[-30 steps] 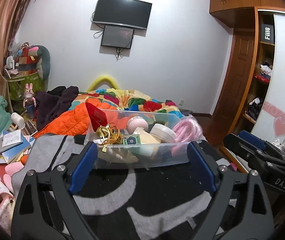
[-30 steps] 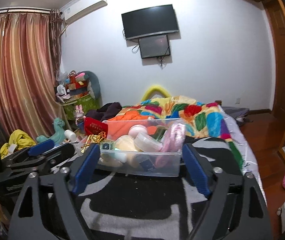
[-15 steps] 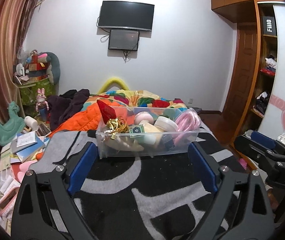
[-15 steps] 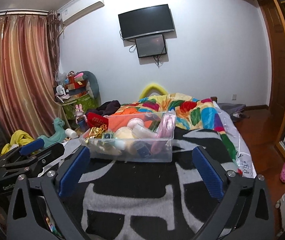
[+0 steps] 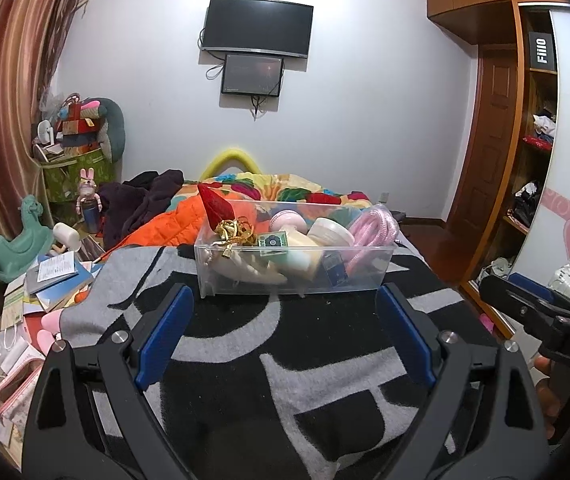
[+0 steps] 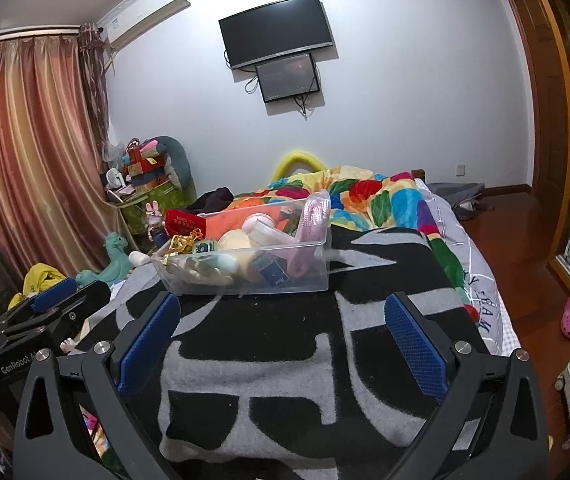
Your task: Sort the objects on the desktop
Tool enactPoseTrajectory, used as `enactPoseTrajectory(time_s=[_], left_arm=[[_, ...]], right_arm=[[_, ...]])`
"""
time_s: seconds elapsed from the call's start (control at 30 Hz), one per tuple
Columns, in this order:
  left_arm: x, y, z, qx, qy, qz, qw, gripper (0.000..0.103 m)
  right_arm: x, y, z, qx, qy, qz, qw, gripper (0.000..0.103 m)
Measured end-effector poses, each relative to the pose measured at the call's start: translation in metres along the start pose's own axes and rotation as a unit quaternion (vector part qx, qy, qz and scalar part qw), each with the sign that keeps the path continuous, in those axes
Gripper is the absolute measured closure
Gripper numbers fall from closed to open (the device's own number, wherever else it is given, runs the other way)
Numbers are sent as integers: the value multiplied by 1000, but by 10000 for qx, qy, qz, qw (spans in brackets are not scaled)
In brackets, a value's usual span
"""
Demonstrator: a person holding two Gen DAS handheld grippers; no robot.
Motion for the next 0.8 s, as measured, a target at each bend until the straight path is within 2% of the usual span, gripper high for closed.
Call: enactPoseTrajectory(time_s=[0.57, 0.8], left_arm=[[1, -3, 1, 42, 10, 42, 10000, 9], [4, -3, -4, -252, 41, 14, 9997, 9]], right_arm=[[1, -5, 6, 18, 77, 43, 10000, 1], [2, -8, 8, 35, 76, 92, 9999, 1]])
Point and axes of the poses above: each gripper's, at about its wrist camera, not at the fingertips, and x roughly against the way its jaws point, z to its left, y to its top, the point moved 8 cm from there along -x, roughly the way its jaws point, and after that the axes turned 10 degrees about -z, right-handed, at the moved point
